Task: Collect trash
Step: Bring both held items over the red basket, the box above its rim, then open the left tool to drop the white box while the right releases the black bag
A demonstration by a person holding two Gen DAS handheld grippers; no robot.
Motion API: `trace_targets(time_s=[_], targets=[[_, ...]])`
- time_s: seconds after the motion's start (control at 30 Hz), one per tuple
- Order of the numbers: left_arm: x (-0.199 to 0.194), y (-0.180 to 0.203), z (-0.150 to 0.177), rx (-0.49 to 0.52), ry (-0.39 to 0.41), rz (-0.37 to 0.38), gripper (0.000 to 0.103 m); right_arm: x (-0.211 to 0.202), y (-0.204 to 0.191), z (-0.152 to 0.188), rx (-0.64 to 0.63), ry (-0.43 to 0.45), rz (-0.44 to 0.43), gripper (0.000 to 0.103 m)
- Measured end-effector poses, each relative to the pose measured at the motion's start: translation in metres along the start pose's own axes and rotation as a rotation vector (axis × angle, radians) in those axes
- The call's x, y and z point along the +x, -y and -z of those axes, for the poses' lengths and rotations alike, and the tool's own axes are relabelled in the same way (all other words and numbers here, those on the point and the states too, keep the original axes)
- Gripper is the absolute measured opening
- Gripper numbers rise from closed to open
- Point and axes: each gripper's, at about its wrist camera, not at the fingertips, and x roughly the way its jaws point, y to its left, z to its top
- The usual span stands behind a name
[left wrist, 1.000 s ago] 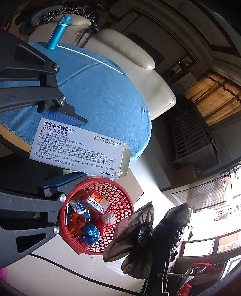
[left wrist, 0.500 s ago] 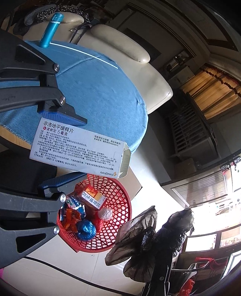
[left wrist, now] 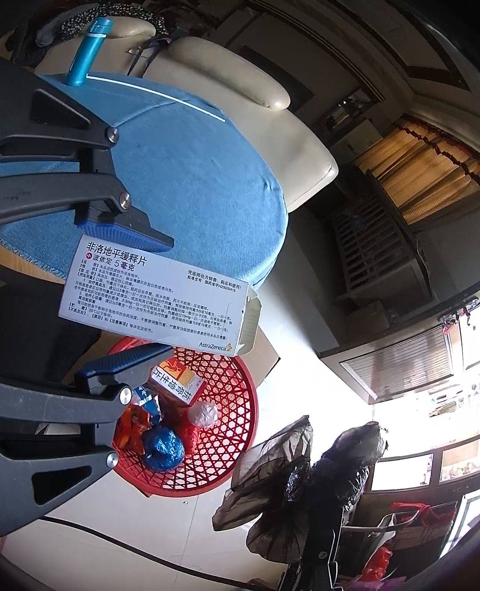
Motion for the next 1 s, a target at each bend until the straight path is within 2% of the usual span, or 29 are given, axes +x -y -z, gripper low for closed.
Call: trace_targets(time_s=[0.6,1.0], targets=[[0.012,0.012,-0.009,-0.004,-0.002,0.090,0.053,0.003,0.008,0.000,0.022,0.013,0.037,0.031],[0.021,0.011,-0.012,-0.018,-0.006,0.110,0.054,0.015,0.009,0.003,-0.002,0.017,0.089,0.031]])
